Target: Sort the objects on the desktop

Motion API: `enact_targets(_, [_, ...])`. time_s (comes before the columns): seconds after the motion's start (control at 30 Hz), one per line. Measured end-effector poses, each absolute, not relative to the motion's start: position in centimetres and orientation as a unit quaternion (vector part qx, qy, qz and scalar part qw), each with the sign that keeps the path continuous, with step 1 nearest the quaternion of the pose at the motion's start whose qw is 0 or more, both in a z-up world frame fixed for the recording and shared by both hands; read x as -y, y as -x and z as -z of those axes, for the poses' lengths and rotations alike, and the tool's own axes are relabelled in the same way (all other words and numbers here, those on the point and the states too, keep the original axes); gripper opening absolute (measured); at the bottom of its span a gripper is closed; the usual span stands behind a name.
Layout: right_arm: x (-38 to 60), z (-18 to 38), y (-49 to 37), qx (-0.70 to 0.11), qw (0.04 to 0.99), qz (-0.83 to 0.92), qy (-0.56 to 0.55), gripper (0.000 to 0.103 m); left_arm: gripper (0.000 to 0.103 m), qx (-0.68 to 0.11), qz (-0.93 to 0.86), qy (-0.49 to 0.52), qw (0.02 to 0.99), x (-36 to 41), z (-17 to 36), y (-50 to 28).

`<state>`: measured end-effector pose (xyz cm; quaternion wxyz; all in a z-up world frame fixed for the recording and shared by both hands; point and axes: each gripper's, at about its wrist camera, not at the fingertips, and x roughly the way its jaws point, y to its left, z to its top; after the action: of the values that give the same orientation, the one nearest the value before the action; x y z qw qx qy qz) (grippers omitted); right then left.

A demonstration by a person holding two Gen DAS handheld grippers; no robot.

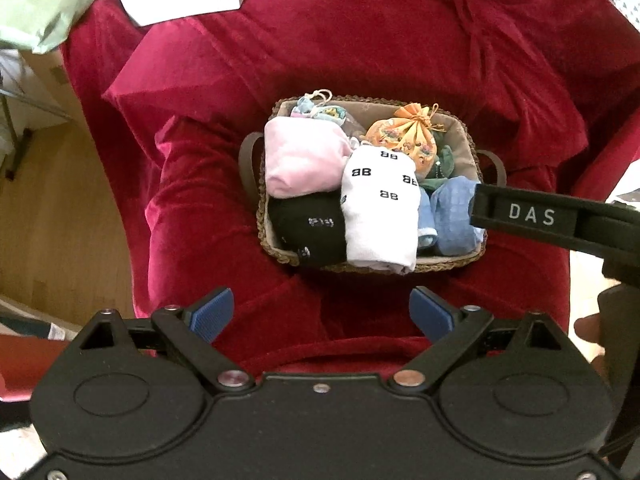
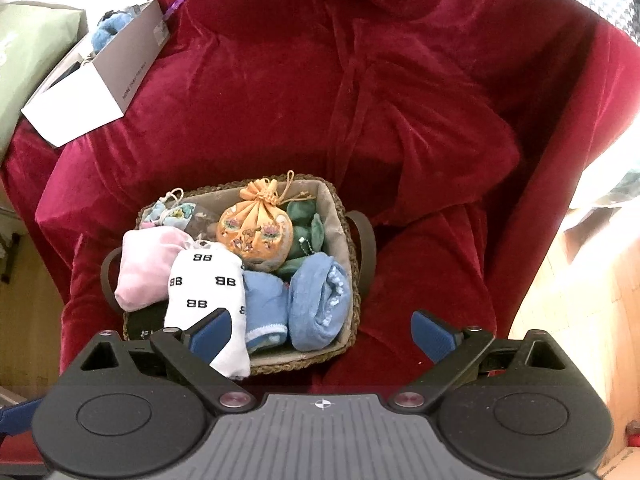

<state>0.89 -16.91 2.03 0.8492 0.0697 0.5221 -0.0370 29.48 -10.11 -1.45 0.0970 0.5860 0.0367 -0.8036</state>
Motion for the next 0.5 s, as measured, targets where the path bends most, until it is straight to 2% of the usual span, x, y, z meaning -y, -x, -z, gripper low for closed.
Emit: enact_targets(0.5, [17.7,-0.1,-0.8,-0.548,0.831,0.022,-0.099,0.096,0.092,-0.01,0.786,-0.609,0.107,8.9,2.2,-28.8])
